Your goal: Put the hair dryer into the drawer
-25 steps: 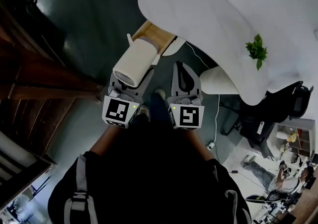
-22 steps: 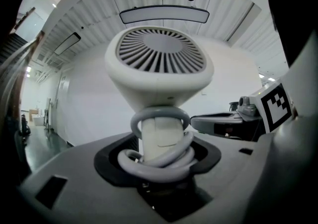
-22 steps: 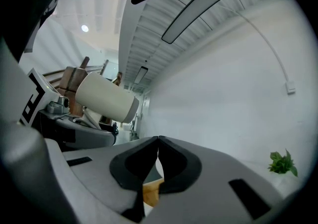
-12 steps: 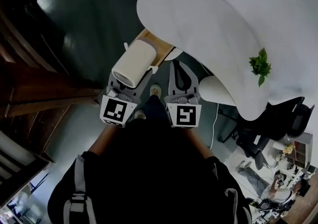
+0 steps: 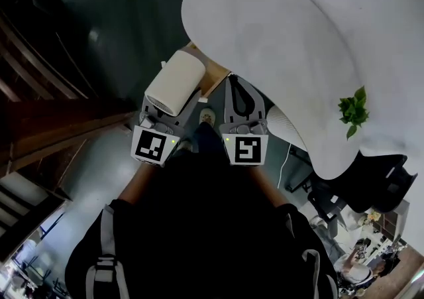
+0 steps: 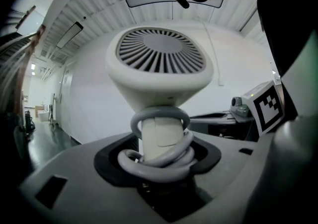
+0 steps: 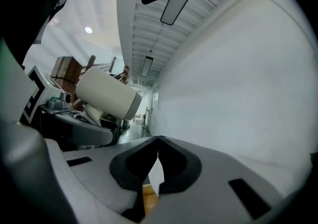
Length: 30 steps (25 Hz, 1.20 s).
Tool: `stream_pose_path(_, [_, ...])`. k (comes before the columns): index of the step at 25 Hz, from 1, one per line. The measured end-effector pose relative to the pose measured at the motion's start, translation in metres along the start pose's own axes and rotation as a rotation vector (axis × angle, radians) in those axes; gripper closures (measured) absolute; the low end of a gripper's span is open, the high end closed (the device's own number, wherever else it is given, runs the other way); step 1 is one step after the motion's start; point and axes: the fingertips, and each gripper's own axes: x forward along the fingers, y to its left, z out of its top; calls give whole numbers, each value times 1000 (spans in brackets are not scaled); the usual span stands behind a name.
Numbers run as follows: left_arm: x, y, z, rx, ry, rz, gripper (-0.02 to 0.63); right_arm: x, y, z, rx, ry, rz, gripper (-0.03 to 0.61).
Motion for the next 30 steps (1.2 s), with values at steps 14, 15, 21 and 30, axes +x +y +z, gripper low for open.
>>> stream_pose_path(14, [41,30,-28,-23,98,44,364,56,-8,-39,44,85,114,555])
stream_pose_path(15, [44,33,-33,-31,107,41,364,60,-7,-44,46,96,116,555])
stream_pose_path(21, [61,43,-68,-65,187,-10,364,75,-4,-75,40,175,99,555])
stream_pose_path(30, [82,55,-114,4,282,-111,364,98,-2,-118,60,246,60,555])
